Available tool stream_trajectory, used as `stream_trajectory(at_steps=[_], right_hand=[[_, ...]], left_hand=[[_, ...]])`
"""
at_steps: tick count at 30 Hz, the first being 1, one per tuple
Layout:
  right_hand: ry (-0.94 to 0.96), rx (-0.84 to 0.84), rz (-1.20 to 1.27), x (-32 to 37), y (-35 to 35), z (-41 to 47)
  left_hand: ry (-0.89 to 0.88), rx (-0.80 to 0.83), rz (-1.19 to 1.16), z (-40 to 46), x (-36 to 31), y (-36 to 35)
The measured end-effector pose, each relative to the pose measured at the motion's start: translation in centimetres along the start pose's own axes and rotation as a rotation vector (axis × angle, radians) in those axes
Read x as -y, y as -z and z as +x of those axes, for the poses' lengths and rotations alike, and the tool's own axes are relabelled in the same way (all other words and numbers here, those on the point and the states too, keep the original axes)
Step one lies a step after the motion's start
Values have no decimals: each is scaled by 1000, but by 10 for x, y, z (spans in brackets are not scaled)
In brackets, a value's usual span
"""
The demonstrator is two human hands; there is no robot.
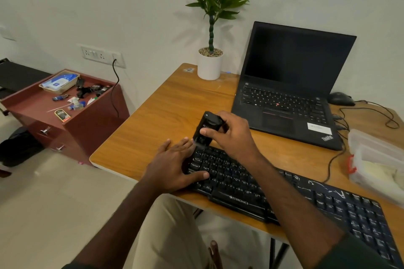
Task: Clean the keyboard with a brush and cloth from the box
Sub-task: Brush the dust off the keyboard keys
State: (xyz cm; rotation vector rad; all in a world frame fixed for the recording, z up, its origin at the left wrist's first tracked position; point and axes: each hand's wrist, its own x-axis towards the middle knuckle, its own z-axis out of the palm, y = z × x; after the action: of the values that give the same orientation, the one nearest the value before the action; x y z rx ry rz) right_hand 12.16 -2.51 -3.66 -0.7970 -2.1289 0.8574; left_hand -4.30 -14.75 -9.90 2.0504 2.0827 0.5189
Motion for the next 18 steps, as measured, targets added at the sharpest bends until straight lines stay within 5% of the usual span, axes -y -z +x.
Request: stream_trajectory(at_steps=[6,18], right_hand=[[-91,140,-149,-8,39,2],[-3,-4,-5,-2,12,-7]], left_hand=[[3,3,-1,0,1,0],[-28,-4,-11,-2,-2,1]])
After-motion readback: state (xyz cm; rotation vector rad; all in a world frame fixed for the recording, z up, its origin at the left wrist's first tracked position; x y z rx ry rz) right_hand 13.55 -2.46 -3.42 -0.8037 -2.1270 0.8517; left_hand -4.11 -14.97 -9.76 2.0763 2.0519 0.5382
